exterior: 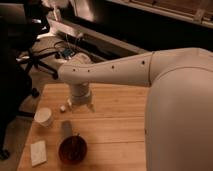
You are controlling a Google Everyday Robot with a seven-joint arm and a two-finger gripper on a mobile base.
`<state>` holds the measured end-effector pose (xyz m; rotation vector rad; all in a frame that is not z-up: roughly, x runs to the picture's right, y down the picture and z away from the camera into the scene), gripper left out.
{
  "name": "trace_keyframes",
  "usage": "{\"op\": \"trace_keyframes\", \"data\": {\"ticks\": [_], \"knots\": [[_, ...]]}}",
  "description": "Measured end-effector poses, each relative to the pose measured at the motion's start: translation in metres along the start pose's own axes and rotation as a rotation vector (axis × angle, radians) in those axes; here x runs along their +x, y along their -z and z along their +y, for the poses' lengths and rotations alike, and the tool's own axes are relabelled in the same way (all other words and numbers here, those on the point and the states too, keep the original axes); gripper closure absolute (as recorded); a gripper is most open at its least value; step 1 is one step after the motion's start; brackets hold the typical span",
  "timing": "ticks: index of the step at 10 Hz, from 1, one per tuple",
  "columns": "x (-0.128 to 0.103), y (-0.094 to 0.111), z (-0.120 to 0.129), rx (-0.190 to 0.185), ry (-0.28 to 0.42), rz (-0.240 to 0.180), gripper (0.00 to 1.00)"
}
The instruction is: Place the eraser on the white sponge
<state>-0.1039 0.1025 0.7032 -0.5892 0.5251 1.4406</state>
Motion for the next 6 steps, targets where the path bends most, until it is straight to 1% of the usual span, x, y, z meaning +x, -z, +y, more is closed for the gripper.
{"op": "trace_keyframes", "data": {"ticks": [1,3,4,5,6], "knots": [[-0.001,0.000,0.000,-0.001,0.000,-0.001,0.35],[-0.010,-0.003,0.018,-0.012,0.047,-0.008,0.35],[-0.016,-0.007,0.030,-0.017,0.085,-0.007,0.35],[-0.023,-0.012,0.047,-0.021,0.134,0.005,0.35],[-0.027,-0.016,0.055,-0.023,0.161,0.015,0.35]]}}
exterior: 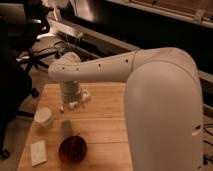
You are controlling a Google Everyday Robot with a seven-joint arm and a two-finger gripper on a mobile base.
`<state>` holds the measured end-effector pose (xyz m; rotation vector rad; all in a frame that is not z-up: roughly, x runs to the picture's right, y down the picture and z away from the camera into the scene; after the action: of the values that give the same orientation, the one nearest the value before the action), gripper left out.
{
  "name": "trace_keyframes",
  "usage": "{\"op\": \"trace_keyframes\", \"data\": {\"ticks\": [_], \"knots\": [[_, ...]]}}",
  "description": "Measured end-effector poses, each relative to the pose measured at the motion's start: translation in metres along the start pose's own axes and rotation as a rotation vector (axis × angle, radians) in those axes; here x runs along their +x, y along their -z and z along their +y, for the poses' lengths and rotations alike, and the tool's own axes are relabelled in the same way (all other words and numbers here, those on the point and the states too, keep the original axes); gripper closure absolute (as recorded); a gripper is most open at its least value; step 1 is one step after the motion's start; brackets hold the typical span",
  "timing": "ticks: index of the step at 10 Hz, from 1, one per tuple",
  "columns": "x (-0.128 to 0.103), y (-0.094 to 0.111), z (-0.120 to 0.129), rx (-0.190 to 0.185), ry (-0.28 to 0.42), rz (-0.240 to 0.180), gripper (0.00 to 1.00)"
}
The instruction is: Place the eraser on the white sponge
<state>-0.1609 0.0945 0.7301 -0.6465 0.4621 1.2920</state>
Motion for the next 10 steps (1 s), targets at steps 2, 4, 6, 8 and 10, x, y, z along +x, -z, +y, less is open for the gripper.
{"op": "trace_keyframes", "data": {"ticks": [2,4,6,8,10], "knots": [[-0.010,-0.019,0.018,-0.008,0.061,0.044,0.35],[-0.007,-0.044,0.029,-0.016,0.111,0.124,0.35],[-0.005,-0.064,0.037,-0.034,0.146,0.198,0.35],[-0.008,-0.087,0.040,-0.049,0.169,0.273,0.35],[-0.008,-0.102,0.042,-0.051,0.179,0.316,0.35]]}}
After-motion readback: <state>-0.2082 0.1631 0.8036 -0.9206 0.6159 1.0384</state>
